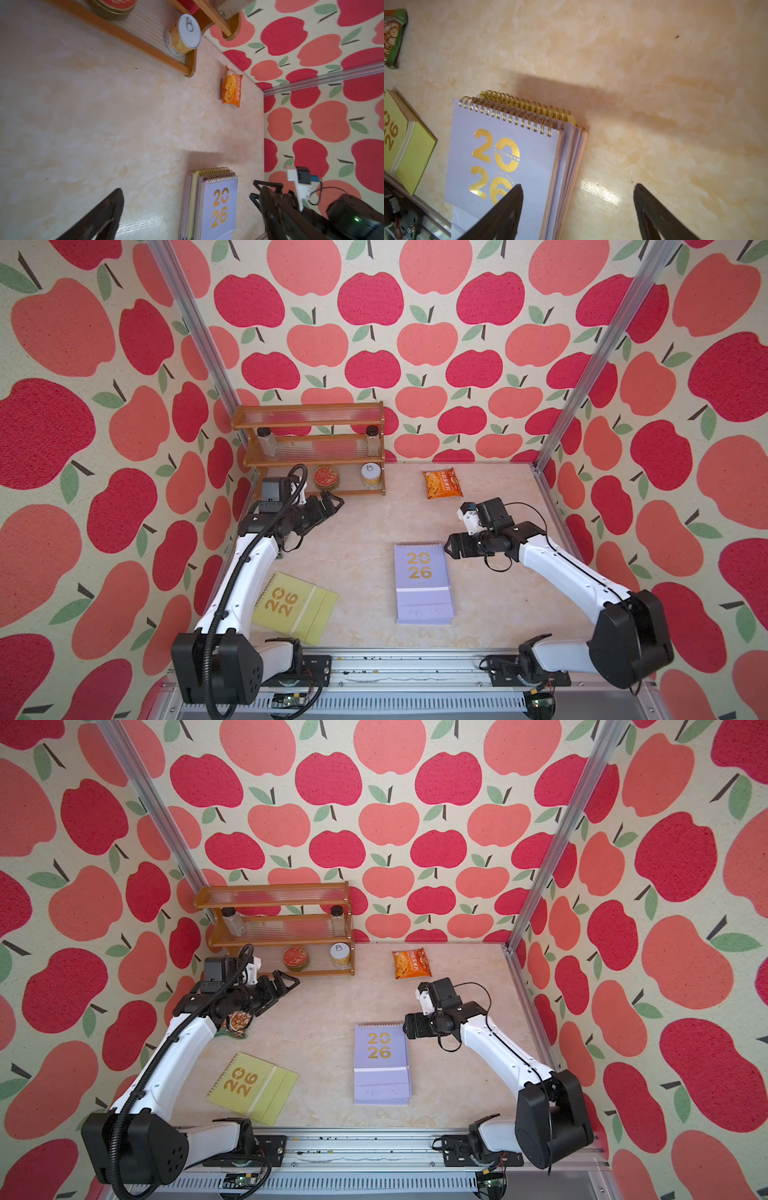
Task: Stack the calendars
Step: Place the calendar at the calendar, then move the calendar to the center of the board.
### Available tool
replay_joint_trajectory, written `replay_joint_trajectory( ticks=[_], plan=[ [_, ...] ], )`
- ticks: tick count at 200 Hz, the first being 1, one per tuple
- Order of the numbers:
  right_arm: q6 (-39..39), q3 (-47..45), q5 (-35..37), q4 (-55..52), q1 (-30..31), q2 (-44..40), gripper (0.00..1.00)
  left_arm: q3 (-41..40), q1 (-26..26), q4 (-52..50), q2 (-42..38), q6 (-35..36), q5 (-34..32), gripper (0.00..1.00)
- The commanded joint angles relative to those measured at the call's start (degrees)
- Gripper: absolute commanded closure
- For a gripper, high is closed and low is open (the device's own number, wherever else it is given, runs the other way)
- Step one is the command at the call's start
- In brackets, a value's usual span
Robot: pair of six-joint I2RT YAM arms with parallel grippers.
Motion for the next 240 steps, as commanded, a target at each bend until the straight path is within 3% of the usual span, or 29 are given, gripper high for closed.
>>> replay_joint_trajectory(
  ticks=[1,54,105,171,240],
  plan=[
    [-4.9,6.5,2.5,-0.2,4.1,4.2,0.14,0.8,1.3,-17.4,1.0,-1.6,-9.5,0.01],
    [-4.1,24.3,-9.8,-0.2,13.4,21.0,0.14,-3.9,0.7,-23.4,-1.6,-6.5,-18.3,0.01],
    [-4.1,37.1,-15.9,-1.3,23.3,35.6,0.15,-10.3,2.8,-20.3,-3.2,-7.9,-17.6,0.01],
    [1.2,38.4,-30.0,2.0,25.8,43.5,0.17,-20.3,4.3,-11.3,-4.4,-11.6,-16.1,0.01],
    [6.2,37.6,-37.9,5.8,27.7,47.3,0.19,-27.8,4.6,-0.7,-4.2,-13.7,-13.2,0.01]
  ],
)
